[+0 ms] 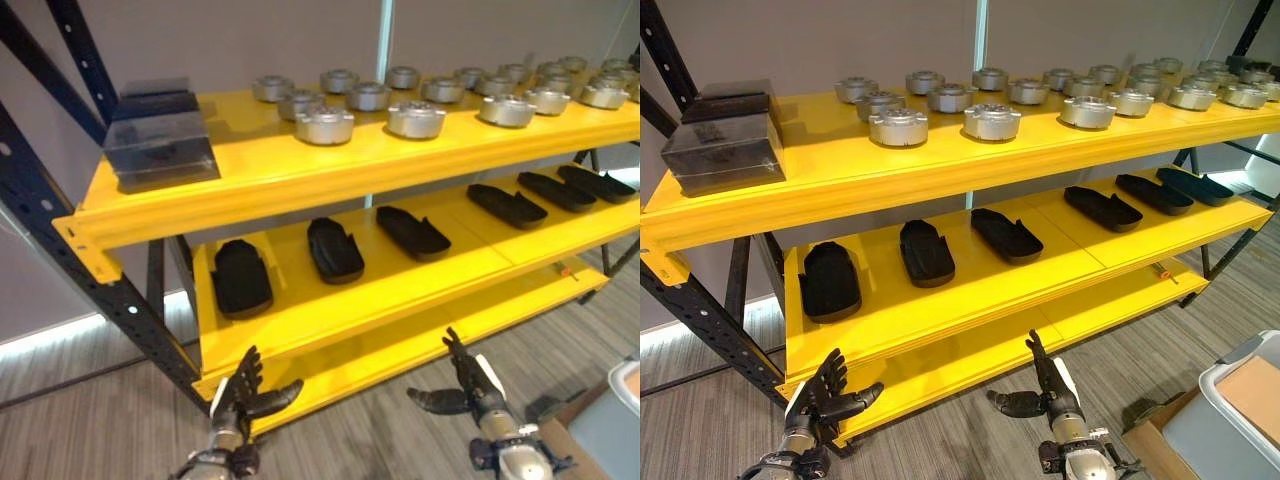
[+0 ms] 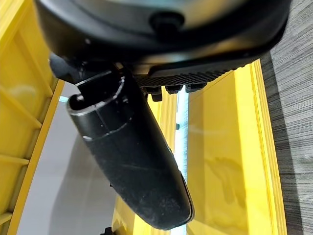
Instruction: Move parts from the plastic box to the shelf.
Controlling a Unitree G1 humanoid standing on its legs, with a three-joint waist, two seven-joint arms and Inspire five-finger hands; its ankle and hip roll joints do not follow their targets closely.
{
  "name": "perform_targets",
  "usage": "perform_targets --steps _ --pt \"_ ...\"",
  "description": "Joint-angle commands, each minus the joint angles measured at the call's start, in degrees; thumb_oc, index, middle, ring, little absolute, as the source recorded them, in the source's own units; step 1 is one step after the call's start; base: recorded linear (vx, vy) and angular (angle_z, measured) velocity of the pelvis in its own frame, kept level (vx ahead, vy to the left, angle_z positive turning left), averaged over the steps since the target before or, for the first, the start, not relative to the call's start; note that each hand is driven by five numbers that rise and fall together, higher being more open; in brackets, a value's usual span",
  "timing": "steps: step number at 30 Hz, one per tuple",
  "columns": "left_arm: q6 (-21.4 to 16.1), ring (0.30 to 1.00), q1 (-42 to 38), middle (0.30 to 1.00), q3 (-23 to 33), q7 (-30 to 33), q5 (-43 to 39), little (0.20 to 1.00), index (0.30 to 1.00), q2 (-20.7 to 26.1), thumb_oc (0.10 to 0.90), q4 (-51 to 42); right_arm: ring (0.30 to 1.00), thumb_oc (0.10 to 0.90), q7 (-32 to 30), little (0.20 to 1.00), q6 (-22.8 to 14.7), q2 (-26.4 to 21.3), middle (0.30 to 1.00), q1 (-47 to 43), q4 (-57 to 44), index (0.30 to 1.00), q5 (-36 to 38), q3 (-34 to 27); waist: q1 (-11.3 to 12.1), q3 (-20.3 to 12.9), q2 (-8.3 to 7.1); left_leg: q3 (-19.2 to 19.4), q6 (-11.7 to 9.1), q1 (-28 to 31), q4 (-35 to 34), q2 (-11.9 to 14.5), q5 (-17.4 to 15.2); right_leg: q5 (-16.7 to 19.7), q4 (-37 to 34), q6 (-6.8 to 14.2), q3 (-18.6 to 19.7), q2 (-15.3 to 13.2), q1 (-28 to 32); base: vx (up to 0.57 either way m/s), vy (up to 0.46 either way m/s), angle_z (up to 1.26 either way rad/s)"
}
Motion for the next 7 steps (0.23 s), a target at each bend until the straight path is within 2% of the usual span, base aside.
perform_targets --steps 1,7 --pt "-6.57 1.0 -5.14 1.0 1.58 -0.43 -2.77 1.0 1.0 1.38 0.9 -1.74 1.0 0.9 -1.2 1.0 -6.91 -0.02 1.0 -8.39 -5.83 1.0 2.31 -1.26 -0.33 -0.41 -0.26 -1.64 1.25 -4.67 -0.28 2.77 5.36 -3.84 1.8 -0.09 -0.54 0.26 3.23 0.01 -0.012 -0.03" --pt "-6.59 1.0 -5.73 1.0 2.1 0.47 -2.77 1.0 1.0 0.55 0.9 -1.11 1.0 0.9 -1.64 1.0 -6.72 -0.11 1.0 -9.1 -5.65 1.0 1.77 -0.4 -0.35 -0.51 -0.25 -1.19 1.14 -4.35 -0.28 3.0 5.39 -3.65 1.74 -0.22 -0.14 0.42 3.36 0.0 -0.002 -0.01"
